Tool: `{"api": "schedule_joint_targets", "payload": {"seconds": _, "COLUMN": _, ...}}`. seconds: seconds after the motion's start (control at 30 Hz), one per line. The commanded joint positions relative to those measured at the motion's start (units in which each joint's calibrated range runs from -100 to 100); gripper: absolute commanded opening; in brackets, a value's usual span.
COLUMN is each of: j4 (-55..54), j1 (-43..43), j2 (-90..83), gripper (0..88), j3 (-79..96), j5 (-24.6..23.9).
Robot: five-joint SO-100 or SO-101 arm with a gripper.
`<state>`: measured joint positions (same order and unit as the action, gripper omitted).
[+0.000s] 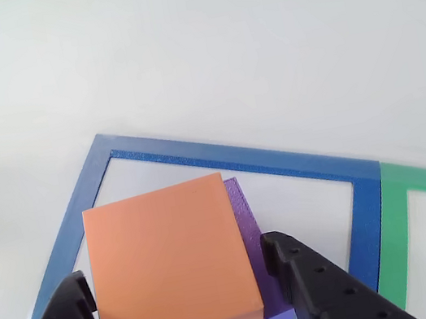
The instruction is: Tower of hanoi
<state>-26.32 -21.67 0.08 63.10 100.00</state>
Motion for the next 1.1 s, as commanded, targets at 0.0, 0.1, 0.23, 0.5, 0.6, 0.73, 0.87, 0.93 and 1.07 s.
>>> {"api": "schedule_joint_targets", "payload": {"seconds": 0.0, "j4": -1.8, "j1": 1.0, "j2": -0.8, "gripper": 29.7, "j3": -1.3, "j5": 0.0}}
{"api": "schedule_joint_targets", "payload": {"seconds": 0.1, "j4": -2.0, "j1": 1.0, "j2": -1.8, "gripper": 31.4, "j3": -1.3, "j5": 0.0}}
{"api": "schedule_joint_targets", "payload": {"seconds": 0.23, "j4": -0.8, "j1": 0.7, "j2": -5.7, "gripper": 32.0, "j3": -1.4, "j5": 0.0}}
{"api": "schedule_joint_targets", "payload": {"seconds": 0.5, "j4": 28.5, "j1": 2.3, "j2": -22.4, "gripper": 24.2, "j3": -11.2, "j5": 0.0}}
{"api": "schedule_joint_targets", "payload": {"seconds": 0.6, "j4": 44.5, "j1": 3.7, "j2": -28.8, "gripper": 15.4, "j3": -17.9, "j5": 0.0}}
{"api": "schedule_joint_targets", "payload": {"seconds": 0.73, "j4": 65.9, "j1": 6.5, "j2": -34.1, "gripper": 3.1, "j3": -28.7, "j5": -5.0}}
{"api": "schedule_joint_targets", "payload": {"seconds": 0.87, "j4": 82.3, "j1": 11.0, "j2": -36.3, "gripper": 0.1, "j3": -39.0, "j5": -3.5}}
{"api": "schedule_joint_targets", "payload": {"seconds": 0.93, "j4": 90.0, "j1": 13.7, "j2": -36.3, "gripper": 0.1, "j3": -45.2, "j5": -1.1}}
{"api": "schedule_joint_targets", "payload": {"seconds": 1.07, "j4": 101.0, "j1": 18.7, "j2": -35.4, "gripper": 0.0, "j3": -57.4, "j5": -0.9}}
